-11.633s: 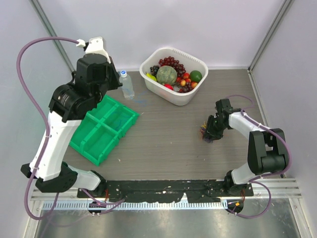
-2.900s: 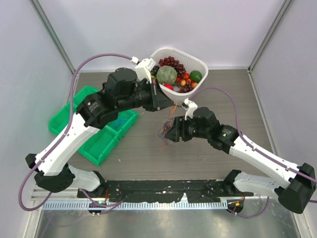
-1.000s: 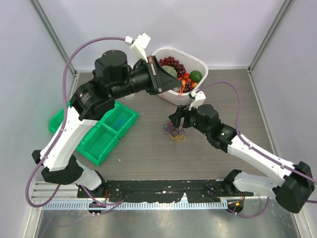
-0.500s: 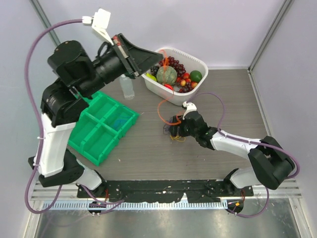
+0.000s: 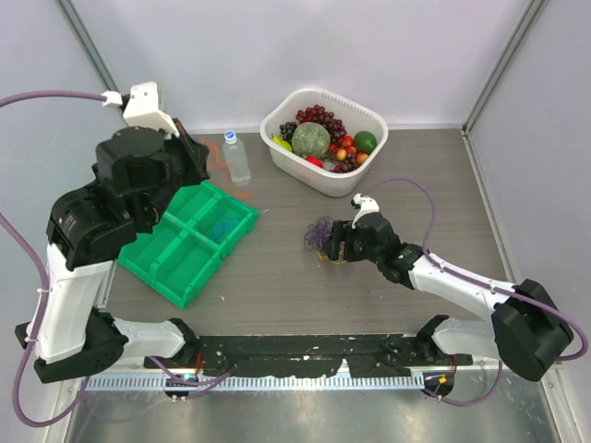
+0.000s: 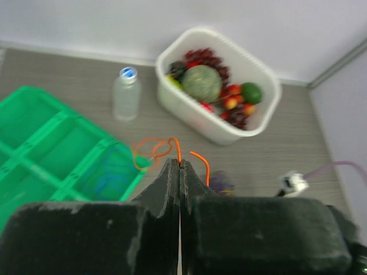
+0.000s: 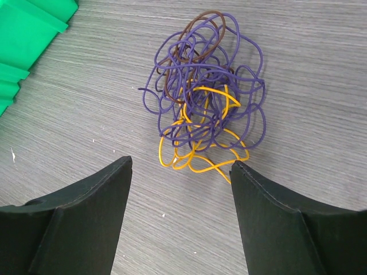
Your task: Untangle the cables
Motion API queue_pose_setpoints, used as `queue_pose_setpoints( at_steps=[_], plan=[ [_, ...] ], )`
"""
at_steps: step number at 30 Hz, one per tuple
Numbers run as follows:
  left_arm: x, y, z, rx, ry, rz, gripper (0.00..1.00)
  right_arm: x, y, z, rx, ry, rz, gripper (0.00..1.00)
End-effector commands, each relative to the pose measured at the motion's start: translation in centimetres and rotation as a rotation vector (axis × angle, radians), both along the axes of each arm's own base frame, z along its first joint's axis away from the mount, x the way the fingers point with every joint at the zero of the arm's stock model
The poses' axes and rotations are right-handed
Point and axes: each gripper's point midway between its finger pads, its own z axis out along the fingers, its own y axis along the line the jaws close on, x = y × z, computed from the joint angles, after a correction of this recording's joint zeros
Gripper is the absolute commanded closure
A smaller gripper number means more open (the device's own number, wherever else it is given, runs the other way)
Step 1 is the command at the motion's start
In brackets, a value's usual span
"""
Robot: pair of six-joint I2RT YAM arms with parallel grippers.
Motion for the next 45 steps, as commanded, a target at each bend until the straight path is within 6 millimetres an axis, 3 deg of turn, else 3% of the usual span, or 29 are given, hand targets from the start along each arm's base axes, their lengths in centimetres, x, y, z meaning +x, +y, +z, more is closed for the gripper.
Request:
queue_pose_setpoints(
  at_steps=[1,8,12,15,19,26,35,45],
  plan=[
    [-0.7,5.7,-2.7,0.096,0.019,0.223,1.0,0.0,-0.2,1.3,0.005,0.002,-0.021,0.25],
    [-1.1,7.7,-6.3,0.224,0.069,0.283,1.0,0.5,0.1,1.0,-0.002,0.02,-0.025,0.25],
    [1.7,7.9,-9.5,0.349,0.162,0.305,1.0,0.7,0.3,1.1,0.002,0.023,-0.022,0.25],
    [4.0,8.7,-10.9,0.304,0.221,0.326,1.0,0.5,0.4,1.3,0.008,0.035,-0.023,0.25],
    [5.7,9.9,-9.5,0.243,0.173,0.39,1.0,0.0,-0.1,2.3,0.024,0.026,-0.034,0.25],
    [6.5,11.7,-4.4,0.175,-0.004,0.505,1.0,-0.7,-1.2,3.3,0.019,0.008,-0.041,0.25],
    [8.4,12.6,-1.3,0.154,-0.105,0.558,1.0,0.2,-0.9,2.6,0.002,0.034,-0.037,0.25],
    [11.5,14.4,-5.4,0.113,-0.012,0.615,1.0,1.8,-0.7,3.5,0.022,0.036,-0.031,0.25]
  ],
)
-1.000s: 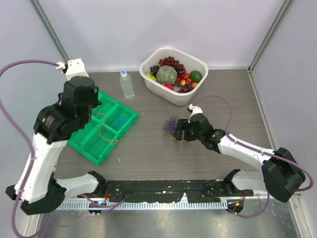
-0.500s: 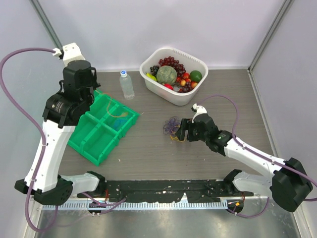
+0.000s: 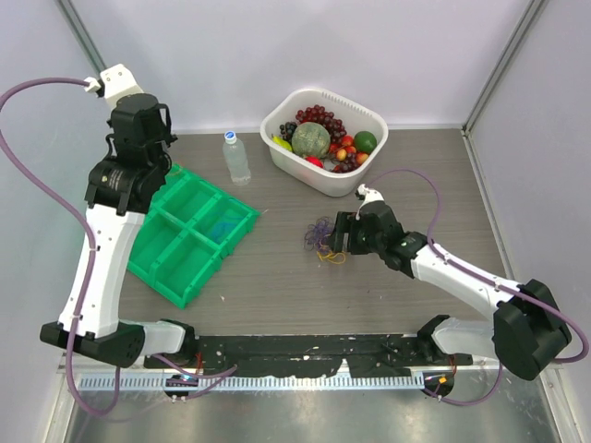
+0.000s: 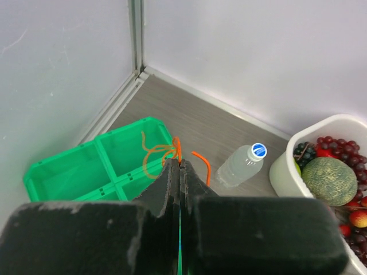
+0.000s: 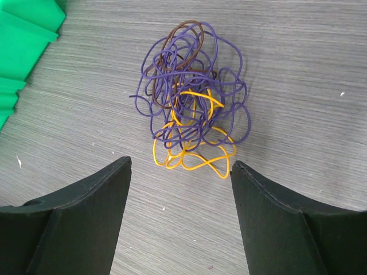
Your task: Untangle the cables
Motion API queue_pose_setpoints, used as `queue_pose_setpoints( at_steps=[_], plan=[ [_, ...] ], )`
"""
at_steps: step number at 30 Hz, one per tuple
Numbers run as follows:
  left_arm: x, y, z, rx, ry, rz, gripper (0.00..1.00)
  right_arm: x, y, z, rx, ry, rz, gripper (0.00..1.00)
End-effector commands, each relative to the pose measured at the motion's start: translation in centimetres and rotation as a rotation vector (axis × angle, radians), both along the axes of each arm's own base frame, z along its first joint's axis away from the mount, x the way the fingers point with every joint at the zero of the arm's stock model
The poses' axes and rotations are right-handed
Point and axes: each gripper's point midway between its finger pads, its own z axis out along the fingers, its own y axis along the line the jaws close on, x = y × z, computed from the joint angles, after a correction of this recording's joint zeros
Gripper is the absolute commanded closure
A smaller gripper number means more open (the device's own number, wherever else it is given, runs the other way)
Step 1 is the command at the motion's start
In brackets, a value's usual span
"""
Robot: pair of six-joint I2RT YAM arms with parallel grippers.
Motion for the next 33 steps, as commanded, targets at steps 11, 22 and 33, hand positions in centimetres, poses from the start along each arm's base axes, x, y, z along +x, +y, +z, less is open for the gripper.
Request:
queue_pose_setpoints(
  at_steps=[11,22,33],
  plan=[
    [2.4,2.2,-8.4,-0.074,0.111,0.143,1.0,1.6,-0.4,1.9,0.044,-0.022,0.009,0.25],
    [1.8,2.9,-13.6,-0.101,0.197,0.191,1.0,1.6,-0.9,1.9,0.04,-0.02,-0.002,0.25],
    [3.9,2.2,-17.2,-0.126,0.293,0.158,1.0,1.9,-0.6,2.3,0.051,-0.02,0.0,0.25]
  ],
)
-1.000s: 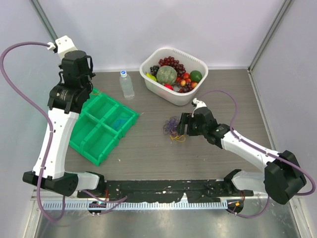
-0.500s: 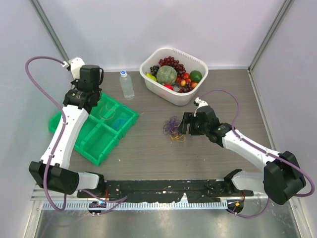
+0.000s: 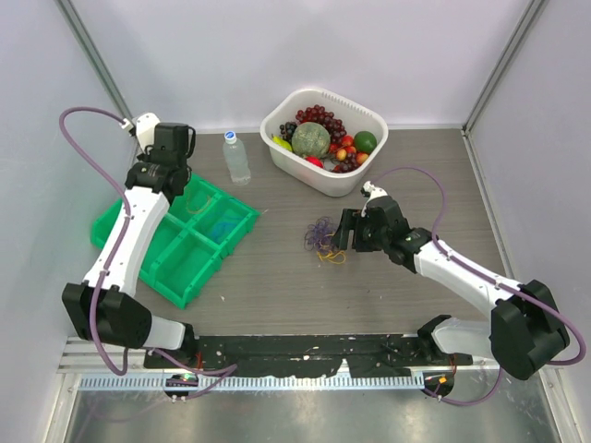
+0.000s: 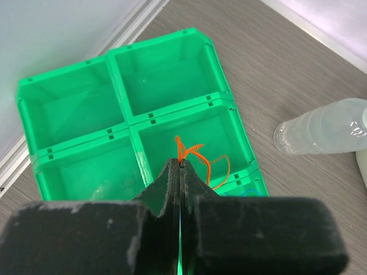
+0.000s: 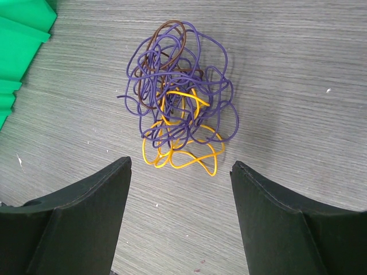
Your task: Untangle the cables
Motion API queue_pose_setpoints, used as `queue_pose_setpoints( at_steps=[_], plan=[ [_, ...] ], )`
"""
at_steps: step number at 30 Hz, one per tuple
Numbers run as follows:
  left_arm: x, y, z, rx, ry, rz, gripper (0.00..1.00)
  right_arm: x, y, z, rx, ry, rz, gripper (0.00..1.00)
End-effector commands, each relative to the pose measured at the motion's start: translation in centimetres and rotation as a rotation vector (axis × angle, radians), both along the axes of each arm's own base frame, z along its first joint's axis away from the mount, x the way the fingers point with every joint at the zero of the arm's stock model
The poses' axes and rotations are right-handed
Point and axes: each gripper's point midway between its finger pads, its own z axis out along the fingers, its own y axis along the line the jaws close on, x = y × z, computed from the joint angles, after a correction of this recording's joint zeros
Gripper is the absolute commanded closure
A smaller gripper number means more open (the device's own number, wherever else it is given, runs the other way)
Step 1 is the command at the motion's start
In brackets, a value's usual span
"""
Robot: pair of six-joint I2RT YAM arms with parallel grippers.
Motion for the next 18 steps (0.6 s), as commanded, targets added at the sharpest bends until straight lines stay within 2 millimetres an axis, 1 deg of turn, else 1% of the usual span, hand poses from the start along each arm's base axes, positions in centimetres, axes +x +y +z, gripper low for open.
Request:
queue_pose_setpoints(
  at_steps=[1,3,6,8,10,13,14,15,17,18],
  plan=[
    [1.4,-0.7,-0.9,-0.059,-0.017,-0.002,1.0,1.3,0.6,2.3,0.029,-0.058,0.001,0.25],
    [1.2,-0.7,-2.6,-0.062,0.026,0.006,1.0,1.2,0.4,2.3,0.025,-0.057,-0.004,0.25],
    [1.7,-1.0,-6.2,-0.114,0.121,-0.025,1.0,1.1,0.2,2.6,0.024,-0.063,-0.007,0.25],
    [1.6,-0.9,-8.7,-0.153,0.202,-0.016,1.0,1.0,0.1,2.6,0.024,-0.061,-0.008,0.25],
    [1.4,-0.9,-10.7,-0.197,0.267,-0.003,1.0,0.9,0.0,2.6,0.021,-0.059,-0.009,0.25],
    [1.2,-0.6,-12.0,-0.216,0.289,0.051,1.0,0.8,-0.2,2.6,0.015,-0.056,-0.01,0.25],
    [1.0,-0.5,-12.0,-0.222,0.28,0.066,0.93,0.8,-0.2,2.6,0.014,-0.053,-0.012,0.25],
    [1.0,-0.6,-11.9,-0.231,0.27,0.067,0.84,0.8,-0.2,2.6,0.013,-0.052,-0.012,0.25],
    [0.7,-0.8,-11.4,-0.251,0.256,0.075,0.6,0.8,-0.2,2.5,0.007,-0.045,-0.007,0.25],
    [0.4,-1.1,-10.6,-0.275,0.242,0.077,0.52,1.1,-0.1,2.5,0.0,-0.044,-0.006,0.25]
  ],
)
